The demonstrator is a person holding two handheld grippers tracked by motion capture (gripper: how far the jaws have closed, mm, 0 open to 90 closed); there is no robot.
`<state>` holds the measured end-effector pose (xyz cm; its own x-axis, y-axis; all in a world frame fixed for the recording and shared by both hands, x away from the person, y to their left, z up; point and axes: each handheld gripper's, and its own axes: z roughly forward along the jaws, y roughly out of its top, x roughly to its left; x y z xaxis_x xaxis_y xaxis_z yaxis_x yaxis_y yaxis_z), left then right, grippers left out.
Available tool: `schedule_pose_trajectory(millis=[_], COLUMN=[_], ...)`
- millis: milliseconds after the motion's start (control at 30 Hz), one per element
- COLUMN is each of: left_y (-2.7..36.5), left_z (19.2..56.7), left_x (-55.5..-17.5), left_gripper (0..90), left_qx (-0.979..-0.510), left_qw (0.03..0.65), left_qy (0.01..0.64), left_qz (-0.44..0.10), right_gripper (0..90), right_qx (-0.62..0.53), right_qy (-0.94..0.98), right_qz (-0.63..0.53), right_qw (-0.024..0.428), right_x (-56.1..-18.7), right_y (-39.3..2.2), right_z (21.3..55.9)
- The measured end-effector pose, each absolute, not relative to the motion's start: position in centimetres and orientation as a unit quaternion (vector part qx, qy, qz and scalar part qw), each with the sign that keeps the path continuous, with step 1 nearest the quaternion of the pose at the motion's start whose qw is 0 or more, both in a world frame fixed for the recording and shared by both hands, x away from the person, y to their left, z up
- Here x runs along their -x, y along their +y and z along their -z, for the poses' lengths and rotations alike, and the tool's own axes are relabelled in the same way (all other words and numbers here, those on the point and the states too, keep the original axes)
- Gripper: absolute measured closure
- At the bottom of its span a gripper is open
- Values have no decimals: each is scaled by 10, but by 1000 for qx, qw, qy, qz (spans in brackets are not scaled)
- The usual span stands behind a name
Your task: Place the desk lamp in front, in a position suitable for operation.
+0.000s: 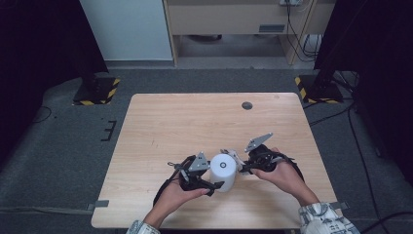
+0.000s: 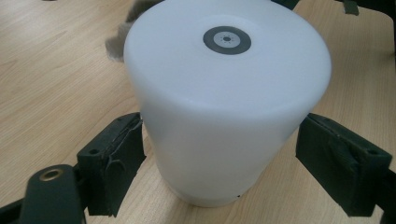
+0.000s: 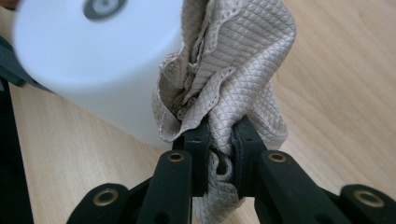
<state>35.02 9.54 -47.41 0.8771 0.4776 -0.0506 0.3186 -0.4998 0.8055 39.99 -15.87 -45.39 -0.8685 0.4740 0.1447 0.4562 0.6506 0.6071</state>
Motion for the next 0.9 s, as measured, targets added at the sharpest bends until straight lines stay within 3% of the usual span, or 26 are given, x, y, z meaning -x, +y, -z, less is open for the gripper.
schedule_pose_trajectory(millis=[333,900], left_y=[95,95], left_z=[474,474], left_x=[-350,-351], left_gripper=[150,149], left_qx=[-861,-861], left_qw=[443,444], left_qy=[231,230], left_qz=[-90,-89], right_gripper=[800,800], right_qx=[-252,-266], right_qy=[902,911], right_qz=[-348,-317], right_qw=[23,1], right_x=[-397,-397], right_y=[-162,-158], right_z=[439,471])
